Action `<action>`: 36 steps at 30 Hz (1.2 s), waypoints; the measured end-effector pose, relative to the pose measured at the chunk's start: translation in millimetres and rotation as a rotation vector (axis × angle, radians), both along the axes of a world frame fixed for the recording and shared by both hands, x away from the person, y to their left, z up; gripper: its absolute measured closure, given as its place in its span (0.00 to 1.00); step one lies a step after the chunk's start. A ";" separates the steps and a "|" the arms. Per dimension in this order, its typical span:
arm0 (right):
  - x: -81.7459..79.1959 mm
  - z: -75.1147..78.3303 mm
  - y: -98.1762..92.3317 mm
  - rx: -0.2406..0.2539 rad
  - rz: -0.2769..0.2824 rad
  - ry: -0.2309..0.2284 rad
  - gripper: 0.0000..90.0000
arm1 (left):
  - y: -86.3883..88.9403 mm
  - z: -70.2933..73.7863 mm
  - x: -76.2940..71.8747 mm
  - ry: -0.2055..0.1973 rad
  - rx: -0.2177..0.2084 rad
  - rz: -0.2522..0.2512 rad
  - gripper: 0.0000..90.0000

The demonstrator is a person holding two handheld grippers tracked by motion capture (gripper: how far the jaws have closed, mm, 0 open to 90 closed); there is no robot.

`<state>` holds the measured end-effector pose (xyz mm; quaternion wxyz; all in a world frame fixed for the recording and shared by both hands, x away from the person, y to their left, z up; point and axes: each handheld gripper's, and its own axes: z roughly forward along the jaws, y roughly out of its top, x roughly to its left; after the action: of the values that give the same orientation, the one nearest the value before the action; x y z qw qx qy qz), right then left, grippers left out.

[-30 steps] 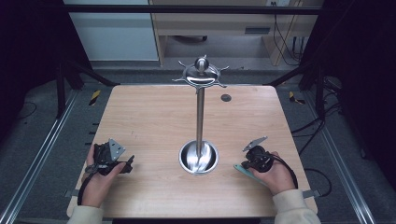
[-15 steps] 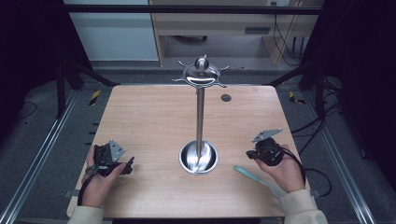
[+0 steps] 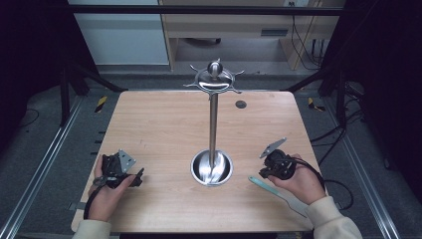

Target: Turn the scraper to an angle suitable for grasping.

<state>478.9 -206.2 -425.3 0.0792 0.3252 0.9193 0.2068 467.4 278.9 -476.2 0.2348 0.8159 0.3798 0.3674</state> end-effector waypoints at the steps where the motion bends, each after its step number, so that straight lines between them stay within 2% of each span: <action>1: 0.9 -1.6 1.8 -0.020 0.012 0.009 0.92 | 0.0 0.0 0.0 0.000 0.000 0.000 0.05; 2: 0.9 -1.6 1.8 -0.020 0.012 0.009 0.92 | -0.2 0.3 -0.1 -0.005 -0.003 0.001 0.05; 6: 4.3 -10.8 11.3 -0.105 0.049 0.070 0.85 | 0.0 -0.3 0.2 -0.001 0.005 0.000 0.05; 11: 5.7 -17.4 17.7 -0.154 0.056 0.104 0.82 | -1.5 -0.2 -0.3 0.003 0.017 -0.007 0.05; 22: 11.8 -27.6 19.2 -0.199 0.045 0.163 0.78 | -2.3 -1.1 0.0 0.002 0.018 -0.008 0.05; 36: 17.2 -33.7 21.7 -0.232 0.040 0.178 0.78 | -3.1 -1.7 0.0 0.002 0.015 -0.011 0.05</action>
<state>496.1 -184.5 -459.0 0.0303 0.3128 0.9467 0.0712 467.4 275.8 -477.8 0.2303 0.8200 0.3730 0.3680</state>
